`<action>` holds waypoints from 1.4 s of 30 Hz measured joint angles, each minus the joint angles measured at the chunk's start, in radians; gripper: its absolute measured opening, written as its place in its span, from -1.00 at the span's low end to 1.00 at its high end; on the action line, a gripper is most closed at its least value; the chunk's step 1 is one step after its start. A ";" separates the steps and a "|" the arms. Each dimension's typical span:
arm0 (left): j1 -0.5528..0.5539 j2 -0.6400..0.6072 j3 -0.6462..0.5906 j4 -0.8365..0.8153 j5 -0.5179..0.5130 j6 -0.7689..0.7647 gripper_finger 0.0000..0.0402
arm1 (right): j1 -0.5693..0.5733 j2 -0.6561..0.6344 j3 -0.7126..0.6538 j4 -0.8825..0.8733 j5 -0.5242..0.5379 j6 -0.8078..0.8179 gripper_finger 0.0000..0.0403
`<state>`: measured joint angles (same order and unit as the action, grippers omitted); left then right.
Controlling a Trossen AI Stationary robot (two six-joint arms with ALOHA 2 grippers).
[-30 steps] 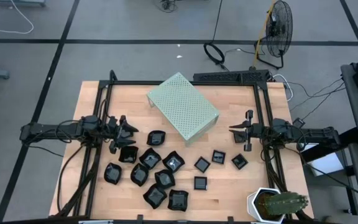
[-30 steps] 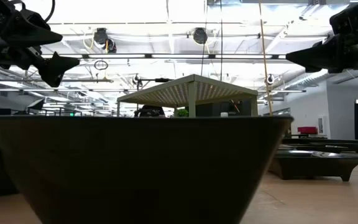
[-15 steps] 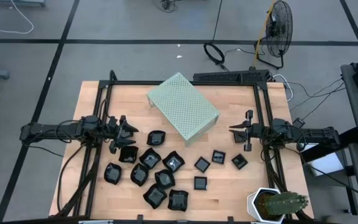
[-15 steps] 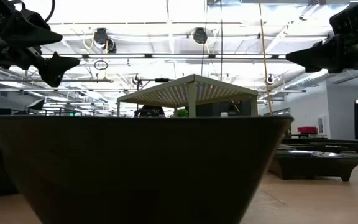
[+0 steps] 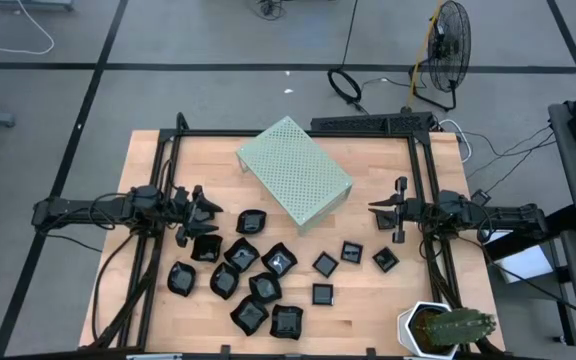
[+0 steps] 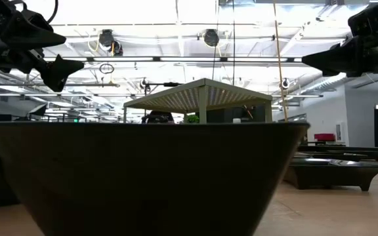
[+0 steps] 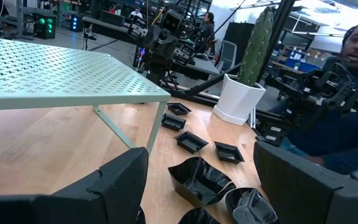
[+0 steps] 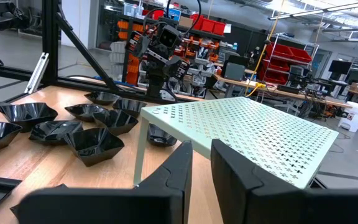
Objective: Pick & Place Mini shaped plates
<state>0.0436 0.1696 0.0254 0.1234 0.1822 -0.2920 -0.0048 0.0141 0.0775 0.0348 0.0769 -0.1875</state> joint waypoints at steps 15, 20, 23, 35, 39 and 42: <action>0.000 0.000 0.000 0.000 0.000 0.000 0.48 | 0.000 0.000 0.000 0.000 0.000 0.000 -0.78; 0.000 0.000 0.000 0.000 0.000 0.000 0.48 | 0.000 0.000 0.000 0.000 0.000 0.000 -0.78; 0.000 0.000 0.000 0.000 0.000 0.000 0.48 | 0.000 0.000 0.000 0.000 0.000 0.000 -0.78; 0.000 0.000 0.000 0.000 0.000 0.000 0.48 | 0.000 0.000 0.000 0.006 0.000 -0.008 -0.78; 0.000 0.000 0.000 0.000 0.000 0.000 0.48 | 0.000 0.000 -0.001 0.029 -0.004 0.025 -0.78; 0.000 0.000 0.000 0.000 0.000 0.000 0.48 | 0.000 0.000 -0.001 0.033 -0.031 0.215 -0.78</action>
<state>0.0433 0.1698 0.0256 0.1234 0.1822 -0.2922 -0.0044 0.0139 0.0765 0.0679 0.0460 0.0278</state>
